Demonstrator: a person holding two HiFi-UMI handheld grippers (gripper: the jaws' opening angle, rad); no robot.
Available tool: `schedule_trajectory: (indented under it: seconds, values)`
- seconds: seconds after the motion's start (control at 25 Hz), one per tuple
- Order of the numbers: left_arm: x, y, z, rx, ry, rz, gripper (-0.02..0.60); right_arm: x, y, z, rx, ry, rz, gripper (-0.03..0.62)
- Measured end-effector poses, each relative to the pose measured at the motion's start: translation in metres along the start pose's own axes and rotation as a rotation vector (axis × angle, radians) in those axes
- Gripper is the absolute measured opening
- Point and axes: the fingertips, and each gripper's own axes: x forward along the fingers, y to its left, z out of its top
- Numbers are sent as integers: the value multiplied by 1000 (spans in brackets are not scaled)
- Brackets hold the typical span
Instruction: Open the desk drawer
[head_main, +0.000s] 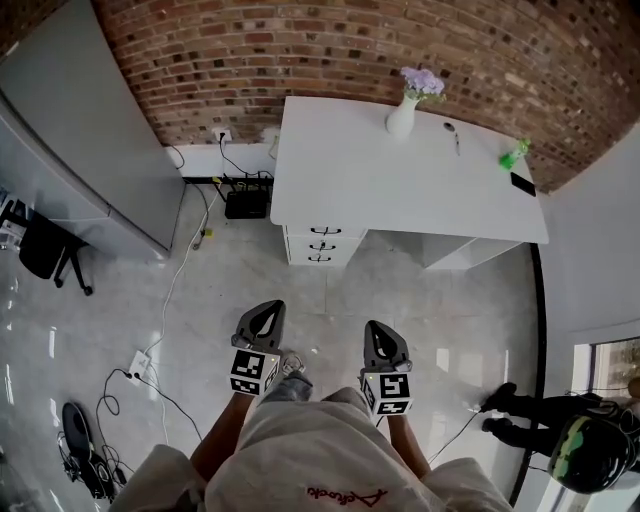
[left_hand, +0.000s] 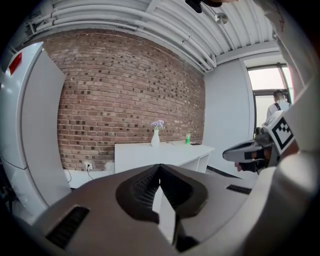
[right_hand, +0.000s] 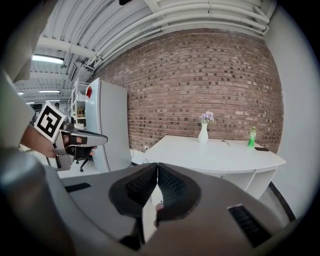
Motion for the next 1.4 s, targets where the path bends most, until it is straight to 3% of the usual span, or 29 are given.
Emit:
schedule_trajectory:
  seconds: [0.28, 0.68, 0.92, 1.16, 1.4]
  values:
    - [29, -5, -22, 4, 59, 16, 12, 27, -27, -7, -6, 4, 25, 17]
    - [63, -38, -40, -48, 92, 95, 12, 53, -61, -20, -77, 31, 161, 17]
    - [85, -38, -73, -60, 91, 78, 12, 72, -72, -58, -57, 51, 136, 17]
    - [110, -28, -137, -62, 134, 33, 12, 104, -61, -126, -43, 130, 148, 17]
    - [146, -17, -197, -76, 140, 36, 12, 124, -56, -181, -40, 184, 173, 17]
